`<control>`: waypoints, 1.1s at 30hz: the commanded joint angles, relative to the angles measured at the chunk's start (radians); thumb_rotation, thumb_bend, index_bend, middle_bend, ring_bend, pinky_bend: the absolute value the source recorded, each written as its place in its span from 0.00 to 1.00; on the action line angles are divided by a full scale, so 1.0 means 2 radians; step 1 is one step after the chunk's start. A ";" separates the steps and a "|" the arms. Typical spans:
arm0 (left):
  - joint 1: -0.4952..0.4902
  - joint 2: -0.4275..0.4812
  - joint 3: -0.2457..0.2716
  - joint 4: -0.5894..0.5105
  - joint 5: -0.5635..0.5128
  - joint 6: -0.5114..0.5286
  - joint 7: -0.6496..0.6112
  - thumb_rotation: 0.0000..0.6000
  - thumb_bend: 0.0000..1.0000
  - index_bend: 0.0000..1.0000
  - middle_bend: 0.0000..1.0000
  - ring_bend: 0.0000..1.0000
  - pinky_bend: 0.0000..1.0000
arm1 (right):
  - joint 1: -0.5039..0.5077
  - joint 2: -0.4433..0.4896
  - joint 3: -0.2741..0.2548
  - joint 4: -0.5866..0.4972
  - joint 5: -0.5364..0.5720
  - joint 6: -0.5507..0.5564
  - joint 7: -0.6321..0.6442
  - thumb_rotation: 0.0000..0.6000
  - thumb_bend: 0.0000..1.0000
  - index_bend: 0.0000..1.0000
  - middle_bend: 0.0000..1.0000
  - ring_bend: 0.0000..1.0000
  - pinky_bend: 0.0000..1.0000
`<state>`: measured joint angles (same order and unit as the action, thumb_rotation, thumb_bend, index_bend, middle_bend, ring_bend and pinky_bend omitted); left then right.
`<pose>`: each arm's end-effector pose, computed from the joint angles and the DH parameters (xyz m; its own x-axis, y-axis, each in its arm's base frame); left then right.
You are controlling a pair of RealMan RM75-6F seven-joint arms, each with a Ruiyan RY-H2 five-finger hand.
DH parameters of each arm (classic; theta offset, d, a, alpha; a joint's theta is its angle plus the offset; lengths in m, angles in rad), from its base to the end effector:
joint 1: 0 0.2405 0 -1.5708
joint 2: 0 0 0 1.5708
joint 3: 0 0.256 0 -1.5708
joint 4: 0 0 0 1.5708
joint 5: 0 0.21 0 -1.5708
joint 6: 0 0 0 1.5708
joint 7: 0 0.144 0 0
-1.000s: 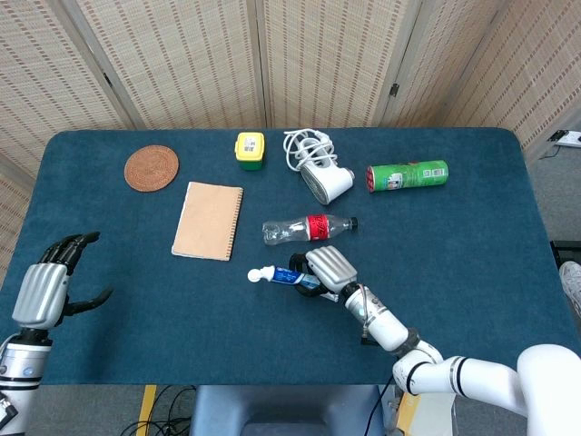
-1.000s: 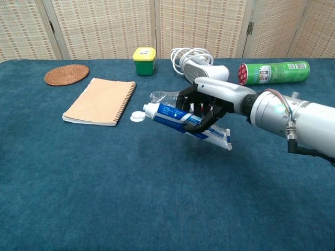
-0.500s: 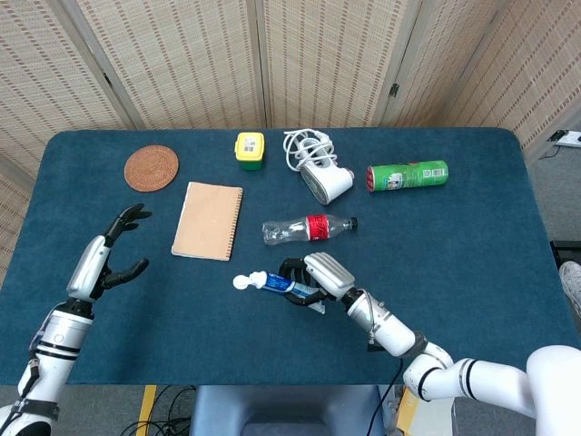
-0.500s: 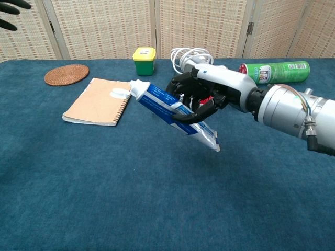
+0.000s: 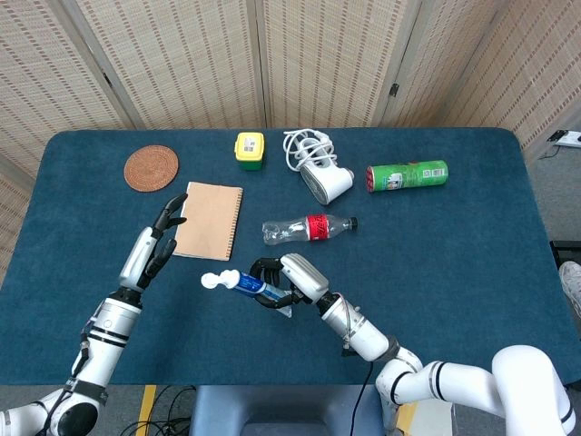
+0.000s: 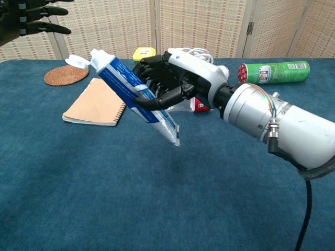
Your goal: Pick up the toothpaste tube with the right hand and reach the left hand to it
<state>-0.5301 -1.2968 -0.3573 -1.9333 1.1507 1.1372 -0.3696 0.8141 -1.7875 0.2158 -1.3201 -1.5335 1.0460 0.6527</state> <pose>-0.1195 0.3098 0.0923 -0.4868 0.2634 0.8329 0.8293 -0.1603 0.5354 -0.0555 -0.3208 -0.0642 -0.2809 -0.5754 0.7681 -0.7277 -0.3942 -0.5614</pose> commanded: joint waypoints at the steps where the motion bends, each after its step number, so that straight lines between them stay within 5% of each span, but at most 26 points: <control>1: -0.011 -0.024 -0.008 0.010 -0.015 0.011 0.014 0.08 0.02 0.00 0.02 0.00 0.17 | 0.003 -0.014 0.009 0.009 0.007 0.010 0.000 1.00 0.60 0.65 0.61 0.57 0.60; 11: -0.042 -0.085 -0.027 0.039 -0.043 0.026 0.051 0.04 0.02 0.00 0.00 0.00 0.16 | 0.016 -0.049 0.042 0.022 0.041 0.018 -0.018 1.00 0.60 0.65 0.62 0.57 0.60; 23: -0.034 -0.078 -0.022 0.071 -0.045 0.015 0.040 0.11 0.02 0.00 0.00 0.00 0.16 | 0.006 -0.034 0.053 0.019 0.056 0.025 0.009 1.00 0.60 0.65 0.62 0.58 0.60; 33: -0.036 -0.105 -0.036 0.073 -0.044 0.030 0.022 0.11 0.02 0.00 0.00 0.00 0.16 | 0.031 -0.075 0.072 0.037 0.075 0.019 -0.022 1.00 0.60 0.65 0.62 0.58 0.60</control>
<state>-0.6013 -1.5034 -0.4262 -1.7853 1.0638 1.1944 -0.3241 0.8654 -1.9205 0.3502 -1.2591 -1.3943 1.0855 0.6224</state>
